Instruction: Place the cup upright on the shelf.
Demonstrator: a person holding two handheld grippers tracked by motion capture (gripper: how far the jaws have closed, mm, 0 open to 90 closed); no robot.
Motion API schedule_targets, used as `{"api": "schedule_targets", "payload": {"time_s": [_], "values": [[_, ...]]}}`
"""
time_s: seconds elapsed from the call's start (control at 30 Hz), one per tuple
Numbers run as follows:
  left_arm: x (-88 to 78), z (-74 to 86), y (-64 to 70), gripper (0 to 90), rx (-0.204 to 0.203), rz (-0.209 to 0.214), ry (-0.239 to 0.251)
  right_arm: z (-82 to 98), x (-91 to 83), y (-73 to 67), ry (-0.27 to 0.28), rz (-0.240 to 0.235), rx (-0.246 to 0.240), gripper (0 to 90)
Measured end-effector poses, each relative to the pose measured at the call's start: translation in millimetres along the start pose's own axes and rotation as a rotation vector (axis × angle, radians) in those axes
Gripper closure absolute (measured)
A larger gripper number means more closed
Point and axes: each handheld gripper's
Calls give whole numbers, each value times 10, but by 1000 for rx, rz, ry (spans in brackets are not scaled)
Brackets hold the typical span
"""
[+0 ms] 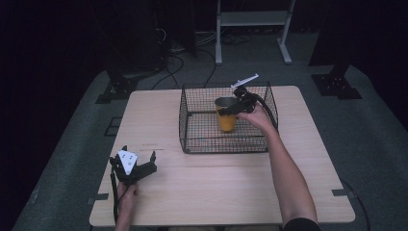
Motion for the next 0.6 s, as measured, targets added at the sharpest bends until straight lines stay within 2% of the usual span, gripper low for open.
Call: {"api": "schedule_targets", "payload": {"time_s": [0.2,0.47,0.6], "values": [[0,1,1,0,2,1,0,20,62,5,-24,2,-3,121],[-1,0,3,0,6,2,-1,27,56,-64,-41,19,-49,117],[-1,1,4,0,8,2,0,28,63,-125,-47,31,-89,110]]}}
Point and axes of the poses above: each handheld gripper's, and its own axes: x roughly forward along the jaws, z roughly out of its underside, y roughly to its right, and after that the axes turned 4 degrees about -y, right-handed
